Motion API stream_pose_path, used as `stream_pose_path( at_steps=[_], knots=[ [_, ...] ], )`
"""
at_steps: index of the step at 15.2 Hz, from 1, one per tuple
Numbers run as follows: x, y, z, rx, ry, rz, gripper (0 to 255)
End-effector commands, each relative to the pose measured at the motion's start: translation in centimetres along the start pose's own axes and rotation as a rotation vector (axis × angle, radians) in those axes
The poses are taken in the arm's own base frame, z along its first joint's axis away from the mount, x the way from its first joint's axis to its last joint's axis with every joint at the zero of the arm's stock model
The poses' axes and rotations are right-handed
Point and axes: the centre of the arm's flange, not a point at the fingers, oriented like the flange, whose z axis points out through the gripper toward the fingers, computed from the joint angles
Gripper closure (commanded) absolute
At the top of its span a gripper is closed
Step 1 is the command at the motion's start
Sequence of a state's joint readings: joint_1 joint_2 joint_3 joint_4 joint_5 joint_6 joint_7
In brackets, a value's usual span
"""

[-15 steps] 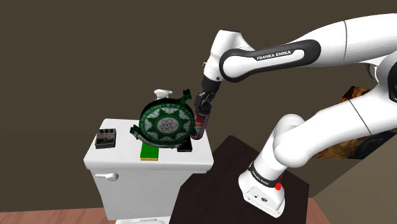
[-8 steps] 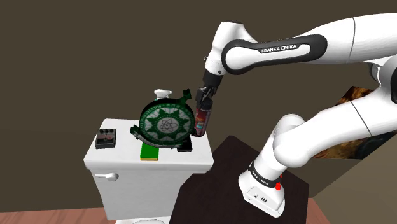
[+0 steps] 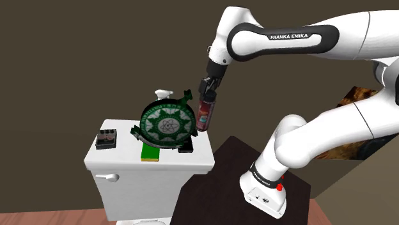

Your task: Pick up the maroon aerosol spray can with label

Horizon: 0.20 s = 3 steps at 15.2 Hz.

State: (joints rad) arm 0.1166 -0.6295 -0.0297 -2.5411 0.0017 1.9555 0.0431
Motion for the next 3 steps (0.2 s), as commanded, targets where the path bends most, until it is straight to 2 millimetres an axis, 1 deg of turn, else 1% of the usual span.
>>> stream_pose_path(
  at_steps=[1,3],
  knots=[
    [-0.12,-0.07,-1.08,0.0,0.001,0.0,255],
    [-0.12,-0.07,-1.16,0.0,0.001,0.0,255]
  ],
)
